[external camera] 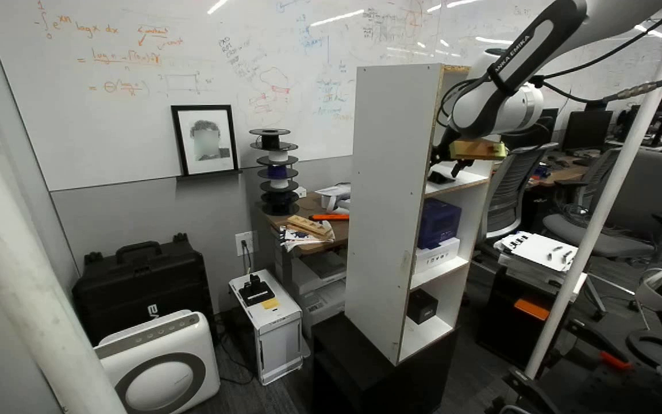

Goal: Put the black object on top of the shelf.

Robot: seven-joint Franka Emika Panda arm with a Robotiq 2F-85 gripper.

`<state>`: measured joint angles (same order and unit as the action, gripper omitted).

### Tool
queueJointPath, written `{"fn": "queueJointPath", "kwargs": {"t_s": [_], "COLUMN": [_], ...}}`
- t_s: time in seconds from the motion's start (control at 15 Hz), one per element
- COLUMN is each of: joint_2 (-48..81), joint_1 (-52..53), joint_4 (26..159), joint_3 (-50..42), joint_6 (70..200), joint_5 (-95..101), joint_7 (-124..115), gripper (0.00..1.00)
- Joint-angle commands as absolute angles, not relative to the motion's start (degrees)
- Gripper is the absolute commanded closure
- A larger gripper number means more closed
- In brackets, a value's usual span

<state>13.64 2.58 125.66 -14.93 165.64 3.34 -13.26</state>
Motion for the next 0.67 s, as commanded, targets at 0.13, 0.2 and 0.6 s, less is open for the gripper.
{"fn": "queueJointPath", "kwargs": {"t_s": [0.13, 0.2, 0.6], "joint_2": [13.1, 13.2, 12.7], "joint_1": [0.7, 0.8, 0.5], "joint_4": [125.4, 125.4, 125.2], "joint_3": [-13.5, -13.7, -13.8], "joint_6": [165.0, 165.1, 164.6], "joint_5": [4.7, 5.0, 4.9], "joint_7": [-13.3, -13.5, -13.8], "gripper": [0.25, 0.26, 0.56]}}
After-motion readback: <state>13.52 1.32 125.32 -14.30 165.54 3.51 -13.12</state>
